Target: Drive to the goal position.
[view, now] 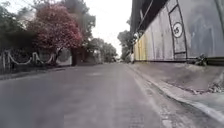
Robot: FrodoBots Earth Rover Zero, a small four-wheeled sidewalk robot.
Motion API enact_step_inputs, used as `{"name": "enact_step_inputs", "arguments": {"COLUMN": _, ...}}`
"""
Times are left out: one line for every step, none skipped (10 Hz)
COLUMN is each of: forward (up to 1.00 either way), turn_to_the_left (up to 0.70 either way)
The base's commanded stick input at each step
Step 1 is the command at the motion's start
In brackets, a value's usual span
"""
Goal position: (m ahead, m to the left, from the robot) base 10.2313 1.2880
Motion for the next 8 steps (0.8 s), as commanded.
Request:
{"name": "enact_step_inputs", "arguments": {"forward": 1.00, "turn_to_the_left": 0.00}}
{"name": "enact_step_inputs", "arguments": {"forward": 1.00, "turn_to_the_left": 0.00}}
{"name": "enact_step_inputs", "arguments": {"forward": 1.00, "turn_to_the_left": -0.16}}
{"name": "enact_step_inputs", "arguments": {"forward": 1.00, "turn_to_the_left": -0.40}}
{"name": "enact_step_inputs", "arguments": {"forward": 1.00, "turn_to_the_left": -0.40}}
{"name": "enact_step_inputs", "arguments": {"forward": 1.00, "turn_to_the_left": -0.40}}
{"name": "enact_step_inputs", "arguments": {"forward": 1.00, "turn_to_the_left": -0.40}}
{"name": "enact_step_inputs", "arguments": {"forward": 1.00, "turn_to_the_left": -0.40}}
